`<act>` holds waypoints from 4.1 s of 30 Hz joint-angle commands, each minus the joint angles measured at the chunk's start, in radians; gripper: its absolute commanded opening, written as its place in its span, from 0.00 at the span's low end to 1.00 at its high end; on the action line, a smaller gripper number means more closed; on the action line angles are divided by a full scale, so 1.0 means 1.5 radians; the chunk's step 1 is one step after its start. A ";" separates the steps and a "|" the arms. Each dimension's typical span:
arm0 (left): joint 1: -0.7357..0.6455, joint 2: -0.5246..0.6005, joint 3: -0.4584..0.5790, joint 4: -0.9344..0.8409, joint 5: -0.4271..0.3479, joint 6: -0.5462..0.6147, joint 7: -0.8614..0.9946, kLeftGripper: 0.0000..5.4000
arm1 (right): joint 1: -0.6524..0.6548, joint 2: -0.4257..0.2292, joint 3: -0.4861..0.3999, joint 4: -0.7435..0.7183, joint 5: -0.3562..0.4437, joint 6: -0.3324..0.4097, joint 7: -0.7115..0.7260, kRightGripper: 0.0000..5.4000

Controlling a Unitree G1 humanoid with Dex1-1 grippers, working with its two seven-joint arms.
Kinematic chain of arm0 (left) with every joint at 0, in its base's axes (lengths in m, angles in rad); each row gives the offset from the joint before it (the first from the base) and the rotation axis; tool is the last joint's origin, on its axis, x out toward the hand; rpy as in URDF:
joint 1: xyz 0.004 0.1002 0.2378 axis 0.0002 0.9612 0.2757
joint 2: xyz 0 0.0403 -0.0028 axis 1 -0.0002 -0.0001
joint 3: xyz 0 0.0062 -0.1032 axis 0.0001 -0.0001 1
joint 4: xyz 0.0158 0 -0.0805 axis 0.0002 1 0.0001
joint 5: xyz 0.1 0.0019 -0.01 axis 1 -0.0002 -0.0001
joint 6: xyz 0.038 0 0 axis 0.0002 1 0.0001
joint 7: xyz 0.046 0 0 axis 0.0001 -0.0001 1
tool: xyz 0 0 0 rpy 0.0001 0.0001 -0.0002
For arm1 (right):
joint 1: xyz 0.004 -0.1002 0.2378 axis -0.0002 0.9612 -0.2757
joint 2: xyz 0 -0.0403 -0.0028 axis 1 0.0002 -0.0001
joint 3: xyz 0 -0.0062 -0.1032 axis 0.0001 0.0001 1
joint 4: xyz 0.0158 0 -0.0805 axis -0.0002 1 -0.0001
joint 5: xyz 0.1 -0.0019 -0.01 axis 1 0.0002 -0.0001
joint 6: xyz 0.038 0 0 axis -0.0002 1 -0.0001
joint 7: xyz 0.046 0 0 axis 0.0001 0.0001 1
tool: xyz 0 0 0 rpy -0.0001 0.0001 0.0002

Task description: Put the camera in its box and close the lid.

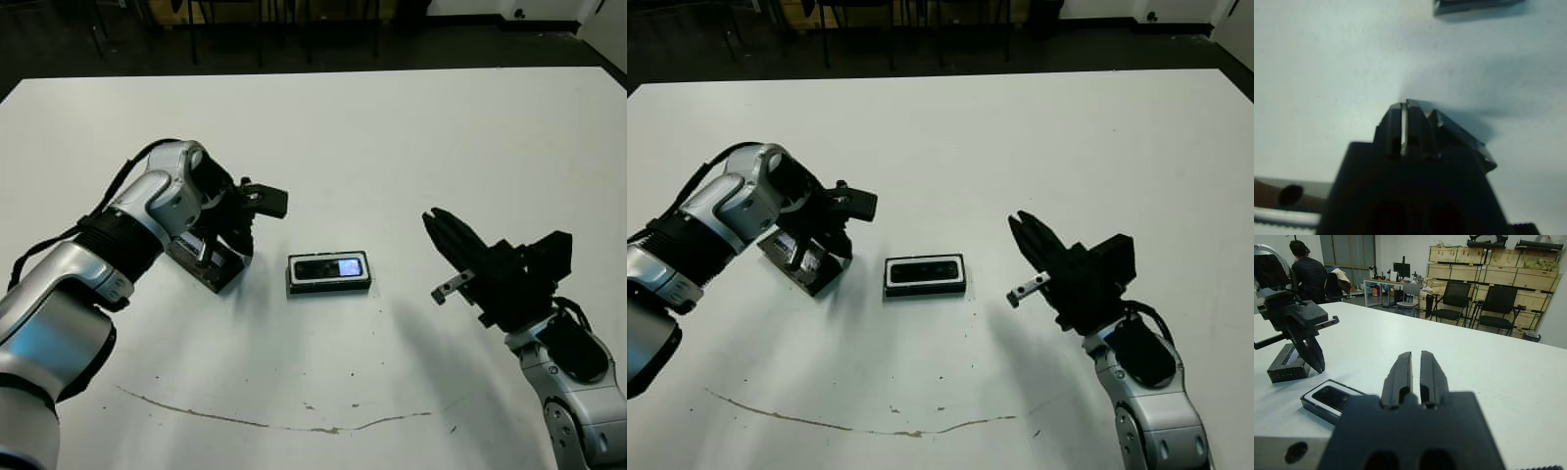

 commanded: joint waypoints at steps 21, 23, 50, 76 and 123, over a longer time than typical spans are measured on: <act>0.066 0.100 -0.054 -0.167 0.077 0.035 -0.120 0.00 | 0.030 -0.006 0.001 -0.017 -0.005 0.024 -0.014 0.00; 0.073 0.114 -0.061 -0.188 0.081 0.026 -0.128 0.00 | 0.031 -0.006 0.000 -0.023 0.000 0.039 -0.019 0.00; 0.188 0.196 0.049 -0.333 -0.066 0.007 -0.122 0.00 | 0.030 -0.005 0.009 -0.005 -0.006 0.020 -0.006 0.00; 0.732 -0.229 0.663 -0.938 -0.373 0.235 0.731 0.00 | 0.027 -0.003 0.016 0.019 0.000 0.000 0.008 0.00; 0.844 -0.284 0.578 -0.781 -0.429 0.153 0.882 1.00 | 0.043 0.016 0.032 0.045 0.022 -0.014 0.019 0.00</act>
